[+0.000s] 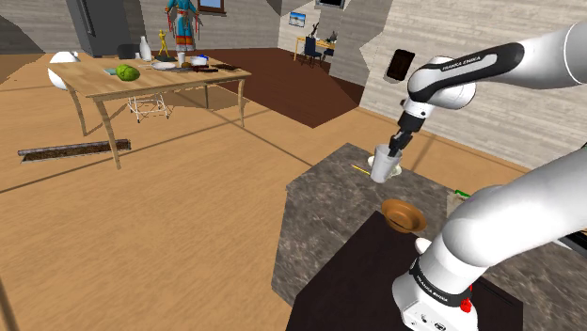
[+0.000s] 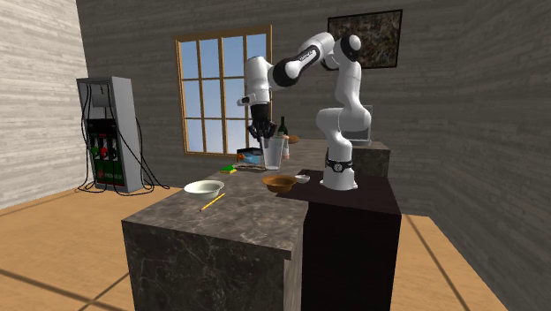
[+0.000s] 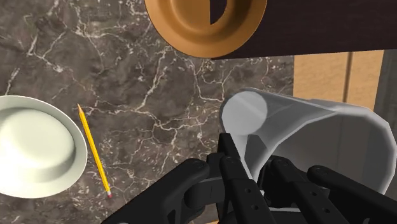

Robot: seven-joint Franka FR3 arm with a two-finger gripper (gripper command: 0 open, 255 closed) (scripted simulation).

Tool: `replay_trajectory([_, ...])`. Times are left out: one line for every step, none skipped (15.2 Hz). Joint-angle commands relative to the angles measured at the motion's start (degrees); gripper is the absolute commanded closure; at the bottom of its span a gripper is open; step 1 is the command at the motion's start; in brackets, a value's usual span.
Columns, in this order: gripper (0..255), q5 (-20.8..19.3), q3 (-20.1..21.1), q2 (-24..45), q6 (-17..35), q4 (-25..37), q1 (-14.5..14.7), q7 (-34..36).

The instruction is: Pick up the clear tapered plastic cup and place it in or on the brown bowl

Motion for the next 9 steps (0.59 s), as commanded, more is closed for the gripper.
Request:
replay_trajectory([255, -2.6, -0.4, -3.8, -1.5, -2.2, -2.6, -0.8])
replay_trajectory([255, -3.8, -0.6, -5.6, -2.4, -3.0, -3.8, -1.3])
replay_trajectory([255, -4.9, -0.8, -7.4, -3.4, -3.8, -5.2, -1.9])
replay_trajectory([255, -6.0, -1.0, -9.2, -4.4, -4.5, -6.5, -2.5])
replay_trajectory([255, -7.1, -1.2, -10.9, -5.5, -5.1, -7.8, -3.2])
replay_trajectory([255, -8.1, -1.5, -12.5, -6.6, -5.6, -9.2, -4.0])
replay_trajectory([255, -9.1, -1.7, -14.1, -7.7, -6.1, -10.5, -4.8])
replay_trajectory([255, -10.1, -2.1, -15.6, -8.8, -6.5, -11.9, -5.7])
replay_trajectory([255, -11.0, -2.4, -17.1, -10.0, -6.8, -13.2, -6.7])
